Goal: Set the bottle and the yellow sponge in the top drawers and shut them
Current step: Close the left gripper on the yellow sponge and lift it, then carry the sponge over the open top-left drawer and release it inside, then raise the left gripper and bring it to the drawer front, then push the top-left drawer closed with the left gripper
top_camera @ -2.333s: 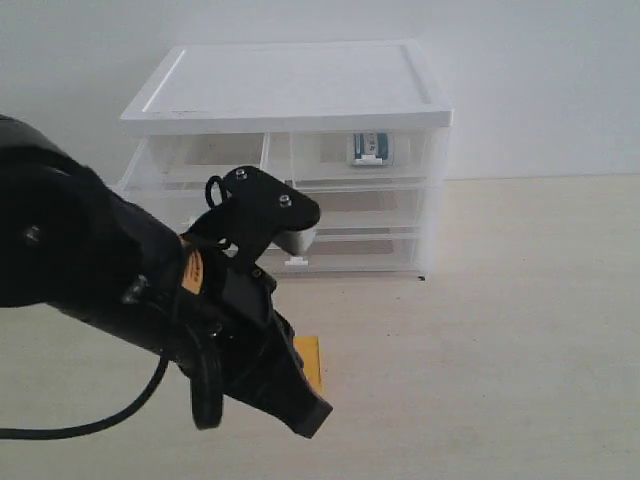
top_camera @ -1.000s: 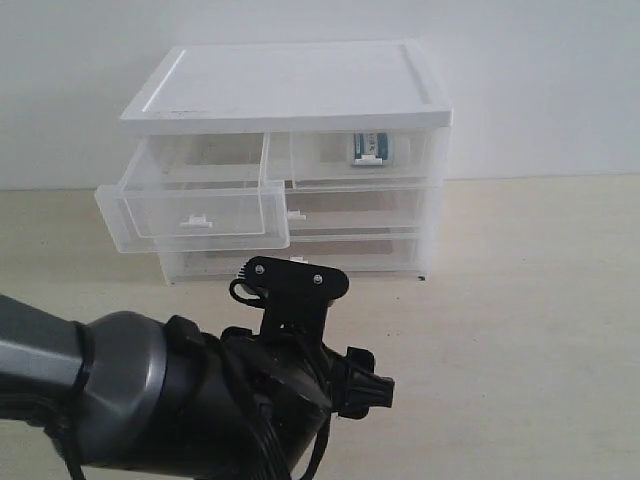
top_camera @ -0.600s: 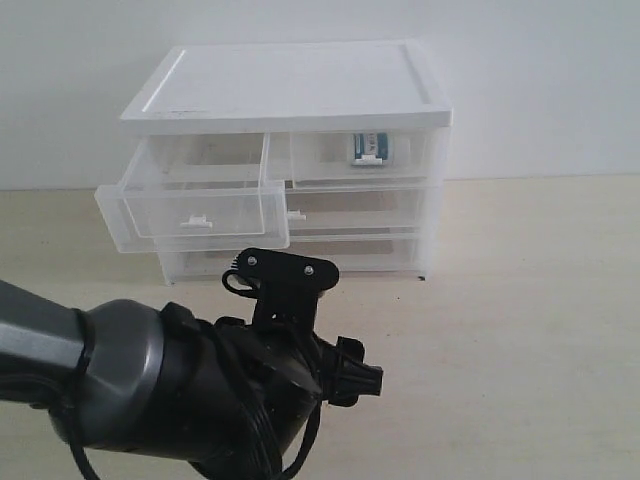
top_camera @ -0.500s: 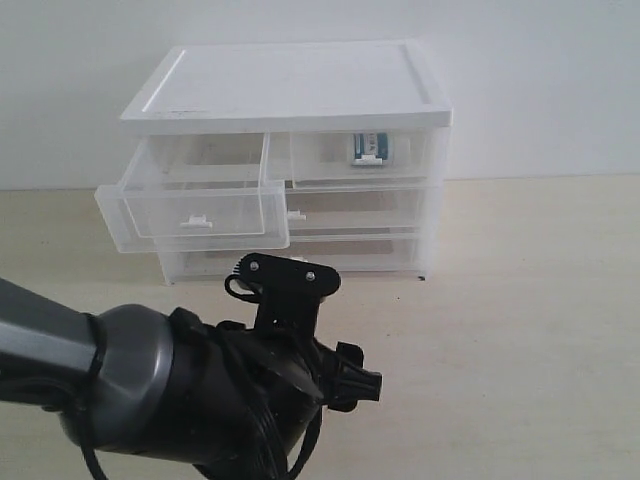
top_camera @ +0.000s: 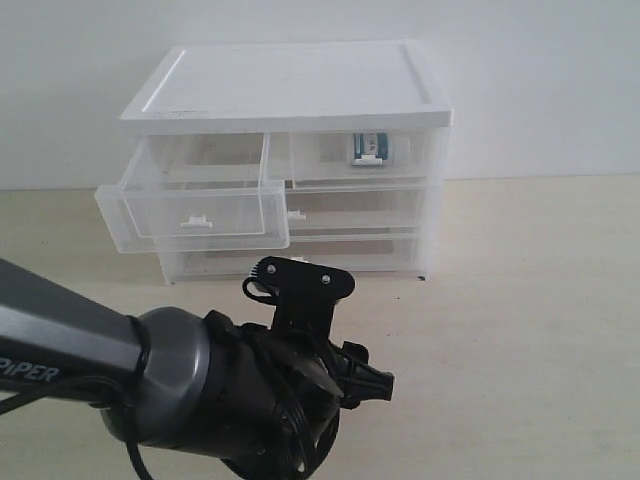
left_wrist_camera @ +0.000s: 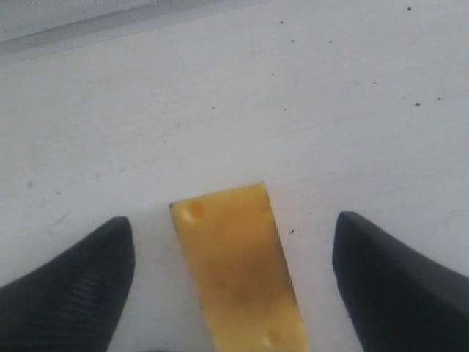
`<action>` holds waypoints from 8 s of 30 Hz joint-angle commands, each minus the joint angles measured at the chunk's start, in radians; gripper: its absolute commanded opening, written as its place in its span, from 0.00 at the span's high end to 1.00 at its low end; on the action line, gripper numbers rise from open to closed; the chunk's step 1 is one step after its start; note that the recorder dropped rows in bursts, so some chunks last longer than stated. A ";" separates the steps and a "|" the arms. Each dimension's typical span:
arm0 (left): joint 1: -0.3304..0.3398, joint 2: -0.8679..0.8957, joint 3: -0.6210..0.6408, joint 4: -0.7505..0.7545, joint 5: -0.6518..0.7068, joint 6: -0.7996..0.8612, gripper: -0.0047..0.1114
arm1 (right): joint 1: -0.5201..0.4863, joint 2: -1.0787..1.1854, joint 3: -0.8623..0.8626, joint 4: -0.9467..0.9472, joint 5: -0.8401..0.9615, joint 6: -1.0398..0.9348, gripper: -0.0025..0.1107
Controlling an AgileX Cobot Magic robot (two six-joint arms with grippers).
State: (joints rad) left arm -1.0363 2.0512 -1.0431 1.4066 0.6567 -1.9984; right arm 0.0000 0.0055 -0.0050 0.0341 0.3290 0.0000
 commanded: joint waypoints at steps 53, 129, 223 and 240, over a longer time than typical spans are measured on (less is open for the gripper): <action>0.054 -0.475 0.007 0.338 -1.171 0.565 0.92 | -0.001 -0.006 0.005 -0.002 -0.006 0.000 0.98; 0.799 -0.342 -0.461 -1.949 0.260 3.395 0.92 | -0.001 -0.006 0.005 -0.002 -0.006 0.000 0.98; 0.794 -0.321 -0.446 -1.785 0.386 3.445 0.48 | -0.001 -0.006 0.005 -0.002 -0.008 0.000 0.98; 0.794 -0.265 -0.446 -1.827 0.209 3.461 0.92 | -0.001 -0.006 0.005 -0.002 -0.008 0.000 0.98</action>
State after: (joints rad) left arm -0.2414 1.7824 -1.4825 -0.3741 1.0082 1.4674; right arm 0.0000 0.0055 -0.0050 0.0341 0.3290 0.0000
